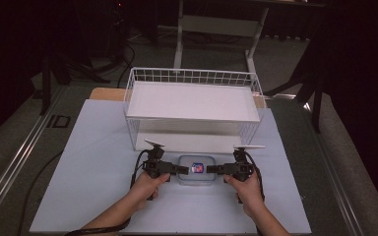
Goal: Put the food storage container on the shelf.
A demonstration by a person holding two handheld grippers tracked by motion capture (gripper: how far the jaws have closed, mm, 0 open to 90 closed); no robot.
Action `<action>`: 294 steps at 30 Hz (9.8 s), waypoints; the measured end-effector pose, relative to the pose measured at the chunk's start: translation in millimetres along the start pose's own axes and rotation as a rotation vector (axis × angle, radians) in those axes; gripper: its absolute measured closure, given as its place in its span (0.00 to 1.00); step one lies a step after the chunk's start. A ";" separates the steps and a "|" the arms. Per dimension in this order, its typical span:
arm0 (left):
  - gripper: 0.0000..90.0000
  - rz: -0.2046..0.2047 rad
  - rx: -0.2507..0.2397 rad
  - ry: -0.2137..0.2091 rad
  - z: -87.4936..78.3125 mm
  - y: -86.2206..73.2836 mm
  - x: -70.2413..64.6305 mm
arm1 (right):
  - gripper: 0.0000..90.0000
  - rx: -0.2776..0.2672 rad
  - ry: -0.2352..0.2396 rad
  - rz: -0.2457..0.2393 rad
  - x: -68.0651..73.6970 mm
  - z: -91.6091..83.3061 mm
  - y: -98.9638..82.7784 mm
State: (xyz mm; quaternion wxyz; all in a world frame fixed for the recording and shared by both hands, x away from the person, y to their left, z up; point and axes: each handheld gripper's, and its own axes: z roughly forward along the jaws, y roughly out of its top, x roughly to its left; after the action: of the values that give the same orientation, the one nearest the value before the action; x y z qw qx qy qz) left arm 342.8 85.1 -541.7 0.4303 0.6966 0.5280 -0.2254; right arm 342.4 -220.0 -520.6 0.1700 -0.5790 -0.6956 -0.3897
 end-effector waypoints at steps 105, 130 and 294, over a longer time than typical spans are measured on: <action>0.43 0.229 -0.403 0.181 -12.7 49.4 13.4 | 0.41 -0.301 -0.086 -0.186 21.7 39.3 63.4; 0.31 0.369 -0.437 0.228 -37.3 22.2 5.1 | 0.39 -0.390 -0.224 -0.374 37.8 27.3 40.7; 0.03 0.706 -0.407 0.188 -107.7 -93.3 -20.2 | 0.19 -0.370 -0.115 -0.705 37.1 -35.8 -60.3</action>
State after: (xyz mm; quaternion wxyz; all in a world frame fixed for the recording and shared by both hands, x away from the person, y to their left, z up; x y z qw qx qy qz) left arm 234.1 171.1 -503.0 0.5598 0.7532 0.3276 0.1096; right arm 268.1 -223.1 -493.0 -0.1204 -0.3467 -0.7781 -0.5097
